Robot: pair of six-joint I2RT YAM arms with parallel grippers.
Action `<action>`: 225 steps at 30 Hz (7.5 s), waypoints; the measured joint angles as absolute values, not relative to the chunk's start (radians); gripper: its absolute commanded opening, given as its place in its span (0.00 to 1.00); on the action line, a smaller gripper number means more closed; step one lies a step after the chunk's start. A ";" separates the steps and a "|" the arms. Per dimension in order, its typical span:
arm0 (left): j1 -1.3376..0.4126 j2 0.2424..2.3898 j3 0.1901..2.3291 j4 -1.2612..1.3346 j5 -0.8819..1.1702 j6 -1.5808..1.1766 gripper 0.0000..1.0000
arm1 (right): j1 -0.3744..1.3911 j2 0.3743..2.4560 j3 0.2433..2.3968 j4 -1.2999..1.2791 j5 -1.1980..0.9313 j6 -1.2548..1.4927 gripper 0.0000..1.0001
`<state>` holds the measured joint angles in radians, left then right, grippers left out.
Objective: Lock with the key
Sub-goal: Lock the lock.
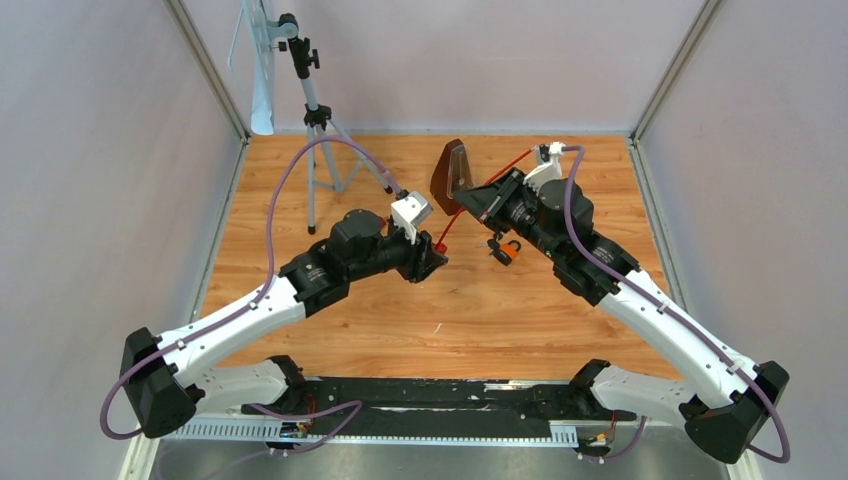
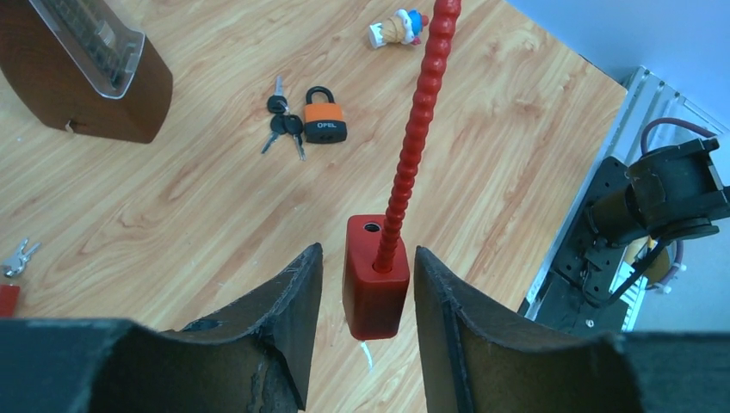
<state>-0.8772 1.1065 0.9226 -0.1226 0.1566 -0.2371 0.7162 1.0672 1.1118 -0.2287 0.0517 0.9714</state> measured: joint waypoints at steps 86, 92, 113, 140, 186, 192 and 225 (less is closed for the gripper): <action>-0.877 0.808 1.107 -0.909 0.220 0.060 0.00 | 0.670 0.994 1.158 -0.653 -0.569 -0.488 0.48; -0.877 0.805 1.105 -0.909 0.236 0.062 0.00 | 0.670 1.025 1.158 -0.657 -0.553 -0.494 0.32; -0.877 0.705 0.818 -0.415 0.286 -0.086 0.00 | 0.705 0.985 0.986 -0.121 -0.595 0.075 0.00; -0.876 0.746 0.586 0.283 0.460 -0.135 0.00 | 0.885 1.047 0.716 0.748 -0.513 0.412 0.00; -0.893 0.669 0.425 0.461 0.199 -0.353 0.00 | 0.917 1.091 0.823 0.421 -0.364 0.336 0.11; -0.886 0.649 0.488 0.420 0.101 -0.419 0.00 | 0.923 1.123 0.908 0.279 -0.337 0.376 0.33; -0.883 0.635 0.777 -0.019 -0.110 -0.812 0.00 | 0.927 1.047 0.592 0.668 -0.361 0.849 0.77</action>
<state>-0.8825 0.6353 0.7773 -0.0185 -0.1097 -0.8116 0.9272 1.0473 0.5919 0.6678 -0.3611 0.8494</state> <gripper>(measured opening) 0.259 0.798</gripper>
